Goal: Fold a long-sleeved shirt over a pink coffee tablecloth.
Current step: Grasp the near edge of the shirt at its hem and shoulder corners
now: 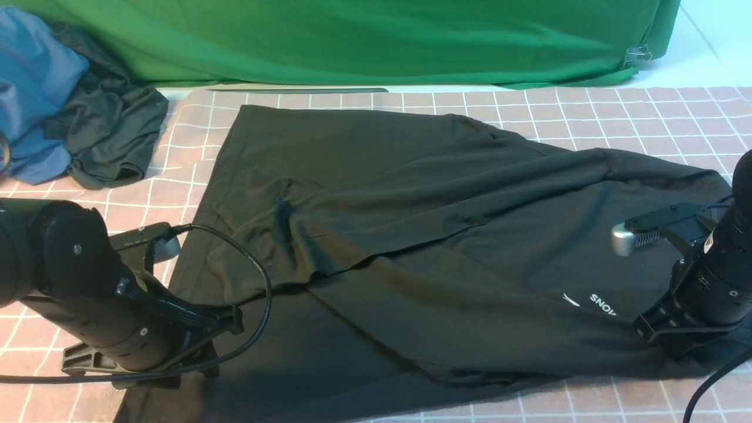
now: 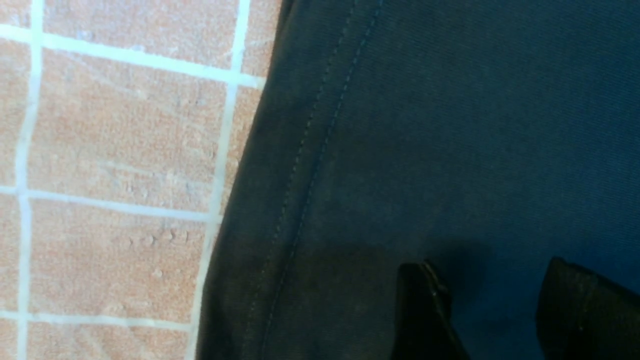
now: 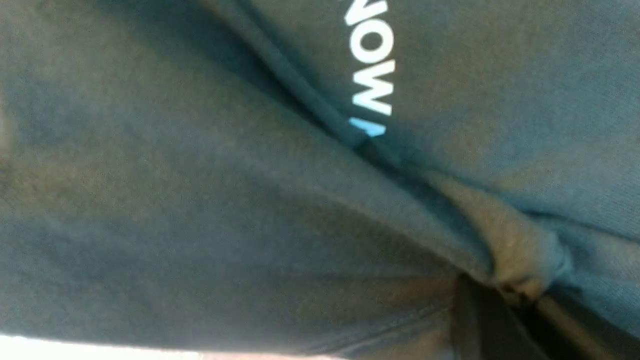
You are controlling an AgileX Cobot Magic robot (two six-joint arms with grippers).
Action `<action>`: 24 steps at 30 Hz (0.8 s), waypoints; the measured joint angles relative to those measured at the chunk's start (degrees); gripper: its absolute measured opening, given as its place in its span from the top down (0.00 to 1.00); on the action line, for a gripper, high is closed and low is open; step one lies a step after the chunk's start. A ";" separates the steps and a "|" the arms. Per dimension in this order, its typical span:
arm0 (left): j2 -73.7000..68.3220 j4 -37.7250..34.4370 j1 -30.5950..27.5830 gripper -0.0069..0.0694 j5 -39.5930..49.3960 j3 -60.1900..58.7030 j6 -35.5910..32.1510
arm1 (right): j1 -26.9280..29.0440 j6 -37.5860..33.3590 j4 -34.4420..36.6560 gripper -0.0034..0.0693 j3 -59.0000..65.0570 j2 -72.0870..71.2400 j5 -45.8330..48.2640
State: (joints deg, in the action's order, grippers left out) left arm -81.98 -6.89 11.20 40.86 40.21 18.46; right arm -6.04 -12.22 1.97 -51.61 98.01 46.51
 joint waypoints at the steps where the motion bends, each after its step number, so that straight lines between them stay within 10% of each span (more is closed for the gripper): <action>1: 0.00 0.00 0.00 0.47 0.00 0.00 0.00 | 0.00 0.00 0.07 0.86 0.00 -0.15 0.14; 24: 0.00 0.53 0.00 0.47 1.04 0.00 -1.12 | 0.00 1.00 -6.97 0.86 0.21 -10.79 15.82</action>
State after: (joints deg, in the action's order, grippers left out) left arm -81.98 -6.35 11.20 41.91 40.21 17.33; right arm -6.04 -11.22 -5.00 -51.39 87.21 62.33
